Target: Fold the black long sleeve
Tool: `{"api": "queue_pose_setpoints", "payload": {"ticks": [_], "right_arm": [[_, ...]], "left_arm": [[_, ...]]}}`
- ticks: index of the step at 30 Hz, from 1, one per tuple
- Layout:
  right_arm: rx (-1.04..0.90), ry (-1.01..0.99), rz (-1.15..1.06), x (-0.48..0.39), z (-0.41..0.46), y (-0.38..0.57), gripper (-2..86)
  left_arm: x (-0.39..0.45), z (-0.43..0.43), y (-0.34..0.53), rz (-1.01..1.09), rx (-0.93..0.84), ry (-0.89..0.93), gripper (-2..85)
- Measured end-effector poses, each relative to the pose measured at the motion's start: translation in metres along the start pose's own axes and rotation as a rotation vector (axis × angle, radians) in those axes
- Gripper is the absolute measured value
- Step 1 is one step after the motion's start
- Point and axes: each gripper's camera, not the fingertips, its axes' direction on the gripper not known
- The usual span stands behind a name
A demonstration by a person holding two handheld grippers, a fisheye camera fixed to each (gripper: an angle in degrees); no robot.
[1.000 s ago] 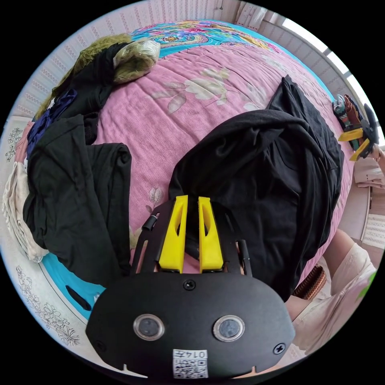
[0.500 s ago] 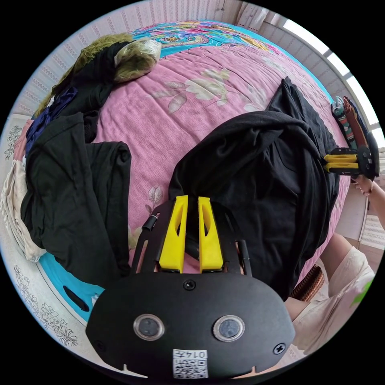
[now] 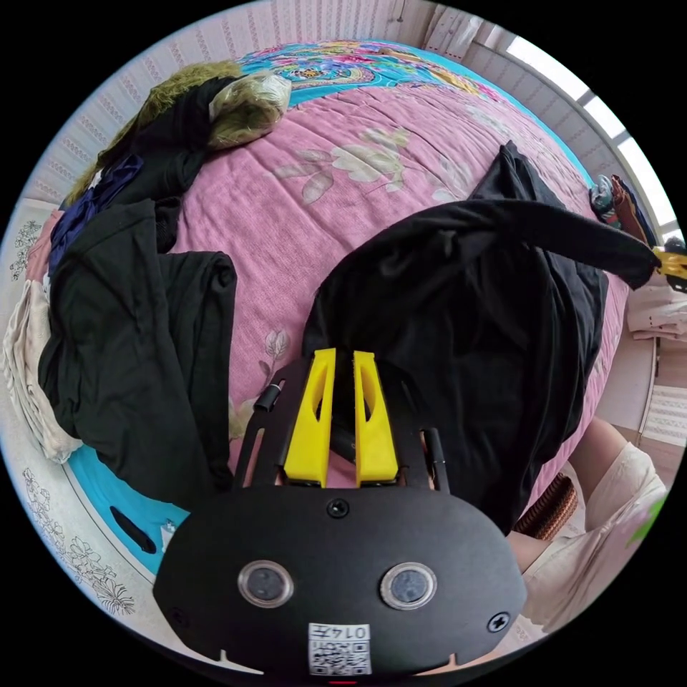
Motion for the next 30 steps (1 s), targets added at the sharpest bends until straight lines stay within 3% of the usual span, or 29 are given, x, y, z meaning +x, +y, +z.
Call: {"api": "queue_pose_setpoints", "payload": {"ticks": [3,6,17,23,27,30], "right_arm": [[-0.115,0.078,-0.157,-0.037,0.004,-0.001,-0.3],[-0.194,0.006,-0.181,-0.064,0.024,0.001,-0.3],[-0.277,-0.175,-0.025,-0.088,0.072,0.013,0.4],[-0.328,-0.313,0.182,-0.059,0.069,0.057,4.5],[-0.187,-0.42,0.433,-0.008,0.062,0.065,5.5],[0.013,-0.454,0.531,0.03,0.059,0.043,6.1]], "left_arm": [[0.005,-0.002,0.004,-0.002,0.006,-0.006,4.8],[0.009,-0.006,0.009,-0.003,0.005,0.006,4.7],[0.037,-0.027,0.043,0.087,-0.043,-0.056,4.3],[0.049,-0.061,0.062,0.112,-0.017,-0.039,8.2],[0.068,-0.064,0.04,0.154,0.049,0.005,8.6],[0.083,-0.039,0.02,0.206,-0.026,0.004,8.7]]}}
